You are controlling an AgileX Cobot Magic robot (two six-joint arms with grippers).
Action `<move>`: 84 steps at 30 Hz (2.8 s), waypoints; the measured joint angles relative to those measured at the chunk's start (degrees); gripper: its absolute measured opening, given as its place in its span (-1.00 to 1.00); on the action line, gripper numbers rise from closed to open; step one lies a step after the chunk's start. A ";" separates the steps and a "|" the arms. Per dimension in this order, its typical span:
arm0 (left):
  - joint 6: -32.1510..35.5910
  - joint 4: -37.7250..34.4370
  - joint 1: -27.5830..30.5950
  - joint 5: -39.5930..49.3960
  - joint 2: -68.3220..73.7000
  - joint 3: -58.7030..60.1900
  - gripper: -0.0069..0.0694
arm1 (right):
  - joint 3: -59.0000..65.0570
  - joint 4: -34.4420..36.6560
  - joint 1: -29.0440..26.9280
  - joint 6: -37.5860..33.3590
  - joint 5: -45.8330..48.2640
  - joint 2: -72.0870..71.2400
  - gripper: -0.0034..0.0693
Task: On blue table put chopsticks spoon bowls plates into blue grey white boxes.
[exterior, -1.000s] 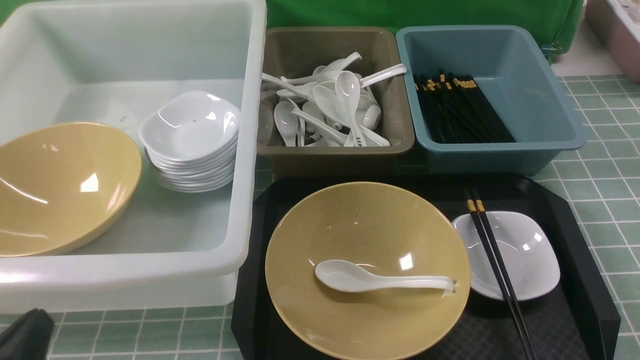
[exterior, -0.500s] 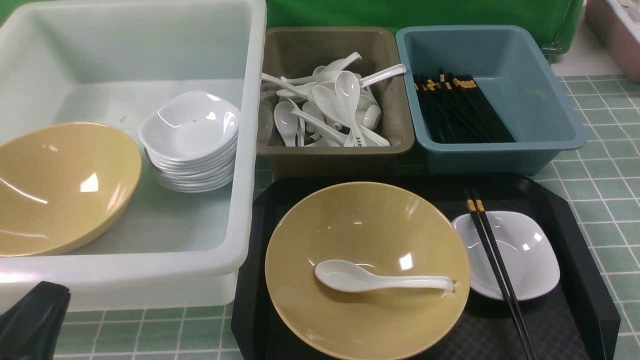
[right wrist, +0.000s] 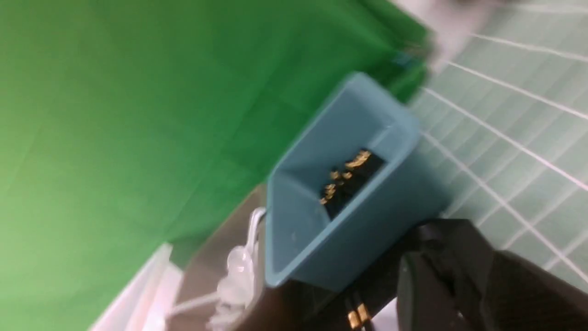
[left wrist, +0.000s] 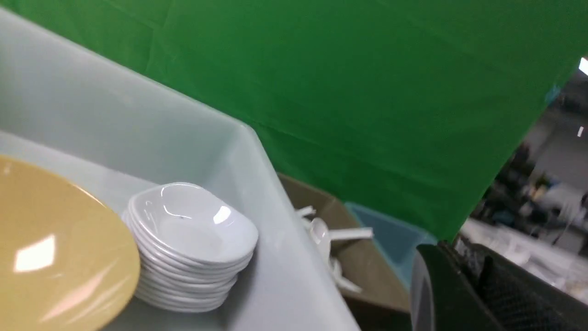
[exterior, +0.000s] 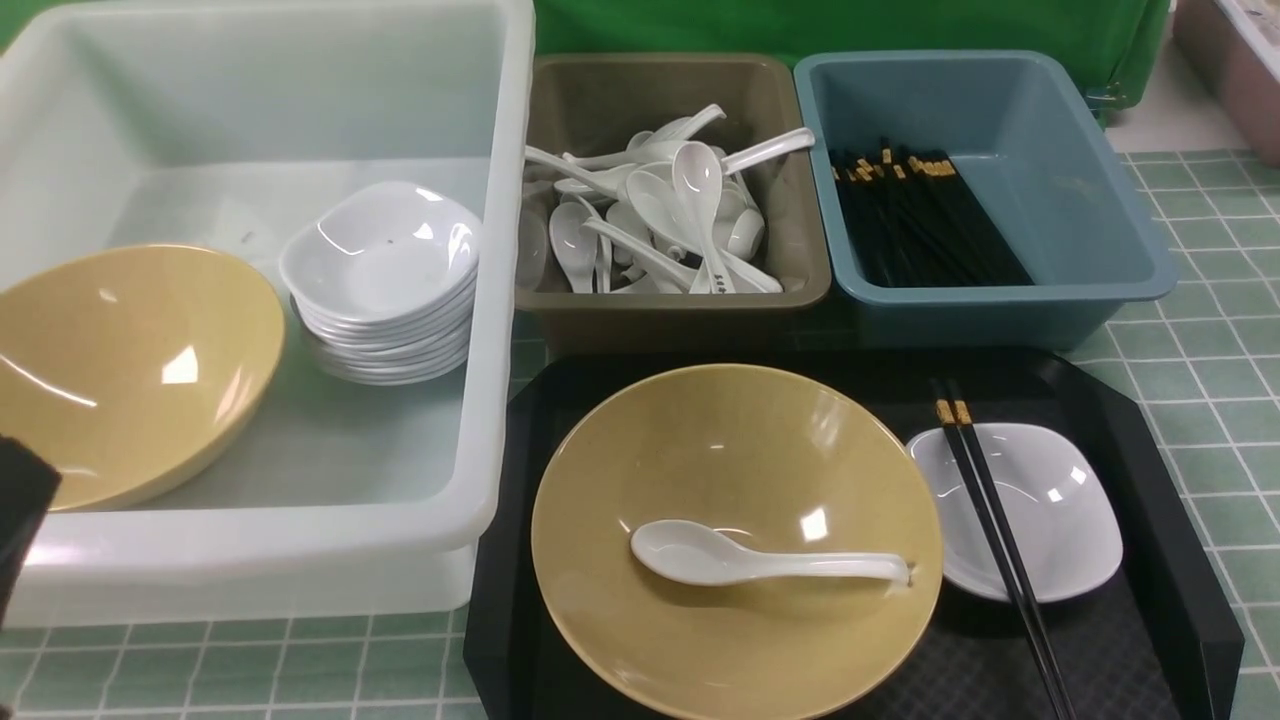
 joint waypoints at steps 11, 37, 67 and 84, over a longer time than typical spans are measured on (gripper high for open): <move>-5.38 31.90 -0.74 30.94 32.54 -25.50 -0.81 | -35.92 0.00 14.83 -46.51 32.26 31.45 -0.81; -4.70 32.71 -40.93 30.01 64.87 -41.98 -0.81 | -57.98 14.91 16.35 -62.68 42.99 86.41 0.10; -3.69 37.03 -41.27 27.27 66.99 -41.98 -0.81 | -60.16 18.70 16.42 -64.97 39.25 98.35 -0.45; -7.21 37.03 -41.27 7.59 73.71 -42.89 -0.81 | -74.46 13.81 16.42 -65.20 39.38 90.19 -0.45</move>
